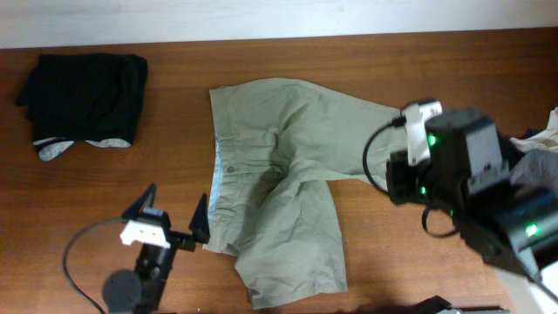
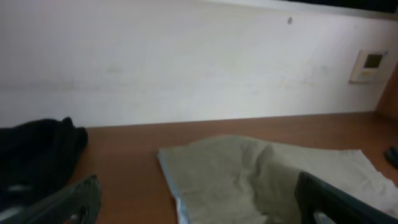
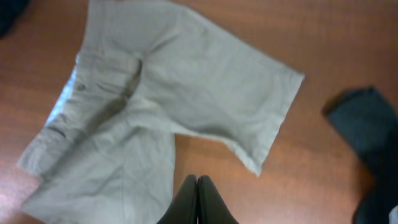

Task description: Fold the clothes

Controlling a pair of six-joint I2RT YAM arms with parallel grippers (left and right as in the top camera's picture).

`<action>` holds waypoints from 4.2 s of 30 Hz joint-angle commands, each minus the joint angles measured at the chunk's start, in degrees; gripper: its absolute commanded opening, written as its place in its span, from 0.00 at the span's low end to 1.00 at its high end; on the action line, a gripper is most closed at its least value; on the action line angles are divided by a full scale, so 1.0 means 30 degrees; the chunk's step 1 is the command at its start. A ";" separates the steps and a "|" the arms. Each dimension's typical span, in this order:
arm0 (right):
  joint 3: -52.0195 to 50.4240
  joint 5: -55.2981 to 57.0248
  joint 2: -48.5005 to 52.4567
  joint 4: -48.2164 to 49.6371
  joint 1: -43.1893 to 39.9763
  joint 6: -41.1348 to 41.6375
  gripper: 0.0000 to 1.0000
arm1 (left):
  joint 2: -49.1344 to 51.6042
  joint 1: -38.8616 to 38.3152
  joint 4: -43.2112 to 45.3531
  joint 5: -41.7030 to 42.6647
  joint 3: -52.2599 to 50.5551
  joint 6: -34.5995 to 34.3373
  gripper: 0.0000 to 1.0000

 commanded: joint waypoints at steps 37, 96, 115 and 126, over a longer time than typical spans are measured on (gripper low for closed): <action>-0.2761 0.2878 -0.2135 0.0816 -0.0153 0.4080 0.04 | 3.5525 -0.4036 -0.9624 -0.4000 2.9412 0.3854 0.01; -0.2761 -0.0707 -0.0838 0.0882 -0.0117 0.2958 0.04 | 4.0188 -0.1275 -2.0844 -0.8051 4.3058 0.3432 0.01; -0.3687 -0.1683 -0.0372 0.1035 0.1151 0.1523 0.04 | 2.5755 -0.0845 -2.4123 -0.4452 3.1816 0.2681 0.01; -0.6477 -0.1435 0.3104 0.5464 0.7970 0.0838 0.04 | 1.5577 -0.0634 -0.9180 -0.2623 0.8568 -0.0546 0.01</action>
